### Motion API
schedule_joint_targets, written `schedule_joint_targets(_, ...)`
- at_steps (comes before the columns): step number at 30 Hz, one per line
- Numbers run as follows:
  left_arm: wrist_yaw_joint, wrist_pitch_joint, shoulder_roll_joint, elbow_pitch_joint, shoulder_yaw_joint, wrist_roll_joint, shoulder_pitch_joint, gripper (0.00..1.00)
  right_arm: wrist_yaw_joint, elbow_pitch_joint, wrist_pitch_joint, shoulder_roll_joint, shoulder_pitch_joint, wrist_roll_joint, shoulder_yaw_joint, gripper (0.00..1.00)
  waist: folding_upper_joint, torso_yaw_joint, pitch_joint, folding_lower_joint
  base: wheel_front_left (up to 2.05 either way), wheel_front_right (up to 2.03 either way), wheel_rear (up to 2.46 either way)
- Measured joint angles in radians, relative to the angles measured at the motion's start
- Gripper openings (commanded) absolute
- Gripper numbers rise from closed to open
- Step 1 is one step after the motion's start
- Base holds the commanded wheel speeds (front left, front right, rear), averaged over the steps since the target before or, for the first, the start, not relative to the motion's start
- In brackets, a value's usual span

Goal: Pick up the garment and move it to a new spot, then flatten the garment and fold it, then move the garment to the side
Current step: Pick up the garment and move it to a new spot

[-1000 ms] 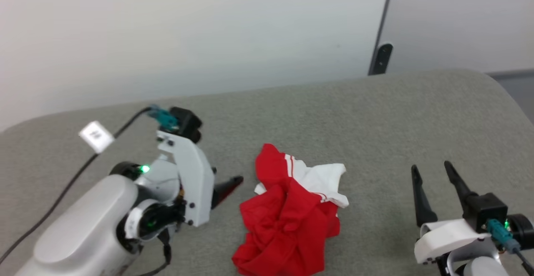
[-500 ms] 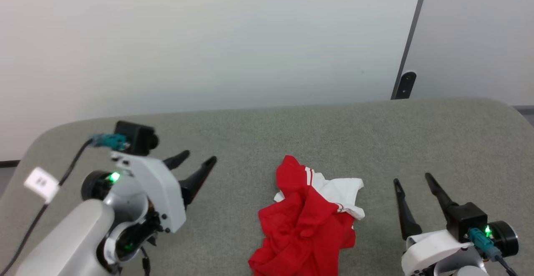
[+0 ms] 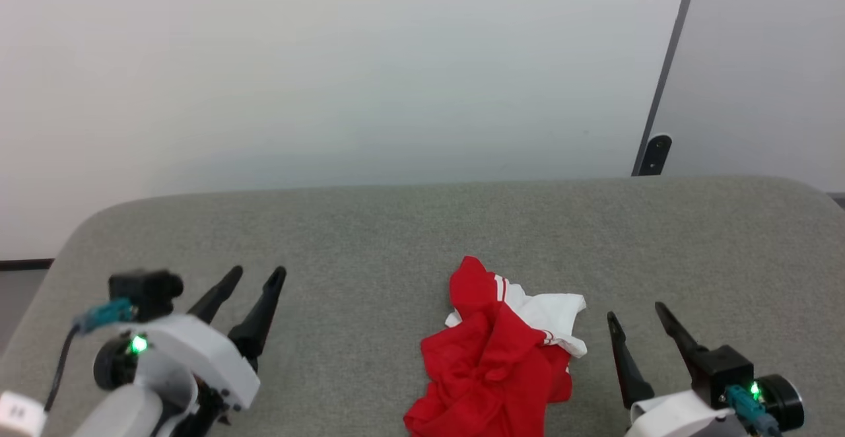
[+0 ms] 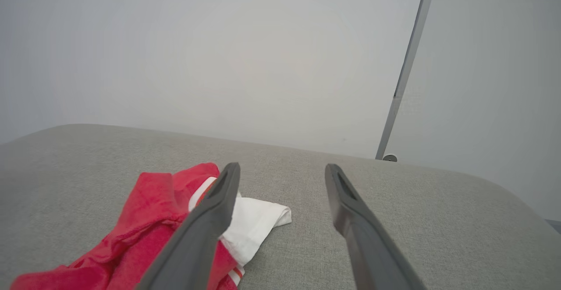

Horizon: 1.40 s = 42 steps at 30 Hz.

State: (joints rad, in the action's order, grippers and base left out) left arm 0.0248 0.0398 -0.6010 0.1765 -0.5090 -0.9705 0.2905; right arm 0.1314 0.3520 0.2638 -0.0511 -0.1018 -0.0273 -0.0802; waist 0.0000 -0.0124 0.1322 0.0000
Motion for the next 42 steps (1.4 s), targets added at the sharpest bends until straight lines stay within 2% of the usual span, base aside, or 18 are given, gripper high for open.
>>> schedule_joint_targets(9, -0.015, 0.175, 0.016, 0.061, 0.021, 0.045, -0.089, 1.00, 0.000, 0.002, 0.000, 0.000, 0.033, -0.011, -0.019, 1.00, 0.0000, 0.018, 0.030, 0.0000, 0.00, 0.00, 0.00)
schedule_joint_targets(14, -0.016, 0.212, 0.022, 0.067, 0.024, 0.112, -0.135, 1.00, 0.000, 0.001, 0.000, 0.000, 0.049, -0.016, -0.022, 1.00, 0.0000, 0.026, 0.045, 0.0000, 0.00, 0.00, 0.00)
schedule_joint_targets(17, 0.000, 0.220, 0.032, 0.057, 0.048, 0.170, -0.165, 1.00, 0.000, -0.008, 0.000, 0.000, 0.057, -0.017, -0.021, 1.00, 0.0000, 0.032, 0.053, 0.0000, 0.00, 0.00, 0.00)
schedule_joint_targets(22, 0.041, 0.224, 0.061, -0.014, 0.149, 0.321, -0.233, 1.00, 0.000, -0.038, 0.000, 0.000, 0.083, -0.015, 0.005, 1.00, 0.0000, 0.042, 0.063, 0.0000, 0.00, 0.00, 0.00)
schedule_joint_targets(24, 0.045, 0.224, 0.087, -0.039, 0.198, 0.345, -0.274, 1.00, 0.000, -0.044, 0.000, 0.000, 0.093, -0.014, 0.012, 1.00, 0.0000, 0.044, 0.065, 0.0000, 0.00, 0.00, 0.00)
schedule_joint_targets(37, -0.006, 0.224, 0.168, -0.099, 0.394, 0.517, -0.446, 1.00, 0.000, -0.083, 0.000, 0.000, 0.137, 0.017, 0.081, 1.00, 0.0000, 0.050, 0.075, 0.0000, 0.00, 0.00, 0.00)
schedule_joint_targets(42, -0.020, 0.224, 0.231, -0.113, 0.467, 0.553, -0.499, 1.00, 0.000, -0.109, 0.000, 0.000, 0.154, 0.020, 0.108, 1.00, 0.0000, 0.051, 0.075, 0.0000, 0.00, 0.00, 0.00)
